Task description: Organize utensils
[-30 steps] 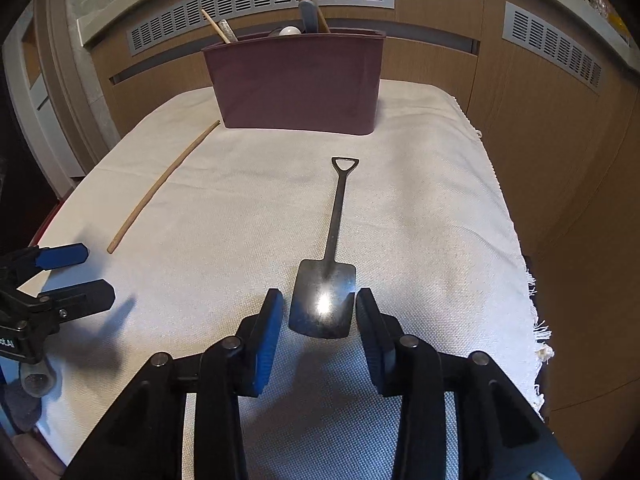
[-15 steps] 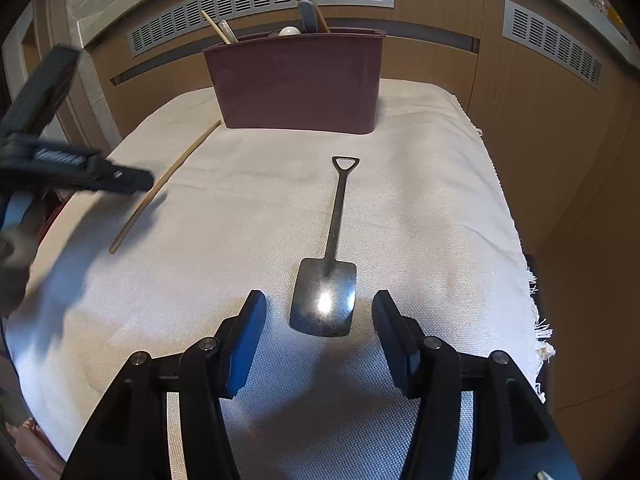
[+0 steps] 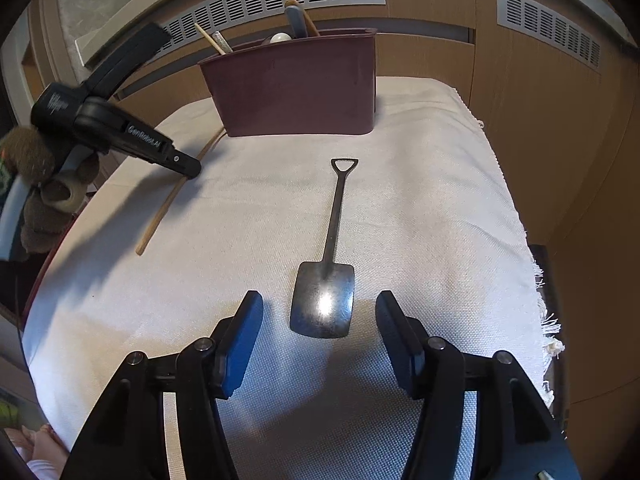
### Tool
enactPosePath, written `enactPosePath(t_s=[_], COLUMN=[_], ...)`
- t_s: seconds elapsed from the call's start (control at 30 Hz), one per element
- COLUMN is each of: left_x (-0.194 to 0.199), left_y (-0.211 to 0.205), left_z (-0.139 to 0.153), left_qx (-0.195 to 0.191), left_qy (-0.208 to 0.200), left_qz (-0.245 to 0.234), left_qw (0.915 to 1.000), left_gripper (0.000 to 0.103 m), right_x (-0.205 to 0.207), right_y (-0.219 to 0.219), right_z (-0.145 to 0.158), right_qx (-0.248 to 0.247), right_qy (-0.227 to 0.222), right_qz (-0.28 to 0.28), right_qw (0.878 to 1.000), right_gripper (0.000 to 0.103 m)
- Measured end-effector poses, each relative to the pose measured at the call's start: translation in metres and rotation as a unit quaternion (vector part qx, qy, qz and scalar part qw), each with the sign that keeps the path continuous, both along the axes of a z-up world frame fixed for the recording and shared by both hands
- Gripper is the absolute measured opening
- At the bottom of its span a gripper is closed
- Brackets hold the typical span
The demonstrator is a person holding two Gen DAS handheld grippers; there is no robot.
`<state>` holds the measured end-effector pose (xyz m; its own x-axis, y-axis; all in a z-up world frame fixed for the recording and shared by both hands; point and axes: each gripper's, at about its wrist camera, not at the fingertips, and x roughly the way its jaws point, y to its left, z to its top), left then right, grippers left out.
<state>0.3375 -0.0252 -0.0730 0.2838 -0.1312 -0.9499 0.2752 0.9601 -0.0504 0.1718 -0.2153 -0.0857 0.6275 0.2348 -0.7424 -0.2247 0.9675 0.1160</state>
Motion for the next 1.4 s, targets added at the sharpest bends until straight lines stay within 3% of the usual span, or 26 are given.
enactPosePath(t_s=[0.13,0.2,0.3,0.37,0.43,0.63,0.8,0.87,0.9,1.17,1.23,1.4], left_x=[-0.038,-0.063,-0.100,-0.120,-0.136,-0.112,-0.103,-0.107,-0.108,-0.104,-0.094,-0.061], left_y=[0.014,0.024,0.033,0.037,0.047,0.061,0.061,0.056,0.055,0.039,0.028,-0.001], left_z=[0.020,0.030,0.051,0.063,0.068,0.033,0.015,0.012,0.012,0.015,0.012,0.003], left_qx=[-0.039,-0.074,-0.092,-0.107,-0.134,-0.120,-0.126,-0.126,-0.123,-0.086,-0.070,0.018], left_qy=[-0.074,-0.102,-0.173,-0.214,-0.224,-0.142,-0.111,-0.105,-0.102,-0.066,-0.041,0.006], left_qz=[0.011,0.022,0.028,0.029,0.032,0.040,0.052,0.049,0.046,-0.004,-0.026,-0.063], left_qw=[0.9964,0.9918,0.9803,0.9706,0.9648,0.9817,0.9844,0.9853,0.9860,0.9941,0.9964,0.9978], left_gripper=[0.008,0.006,0.006,0.006,0.006,0.006,0.008,0.008,0.008,0.014,0.014,0.014], right_x=[0.007,0.018,0.043,0.059,0.073,0.064,0.080,0.089,0.089,0.043,0.031,0.014], right_y=[-0.008,-0.012,-0.013,-0.008,0.001,0.015,0.018,0.019,0.020,0.000,-0.004,-0.012], right_z=[0.004,0.010,0.017,0.016,0.014,0.015,0.012,0.008,0.009,0.033,0.041,0.048], right_qx=[0.021,0.019,0.007,-0.003,-0.025,-0.018,-0.036,-0.047,-0.056,0.005,0.017,0.042], right_qy=[0.009,0.011,0.018,0.027,0.037,0.063,0.052,0.060,0.058,0.029,0.015,-0.007], right_qz=[0.001,-0.009,-0.020,-0.023,-0.019,0.006,-0.014,-0.012,-0.008,0.008,0.009,0.011], right_qw=[1.000,1.000,1.000,0.999,0.999,0.998,0.998,0.997,0.997,1.000,1.000,0.999], right_gripper=[0.056,0.056,0.056,0.048,0.031,0.031,0.031,0.020,0.007,0.006,0.006,0.006])
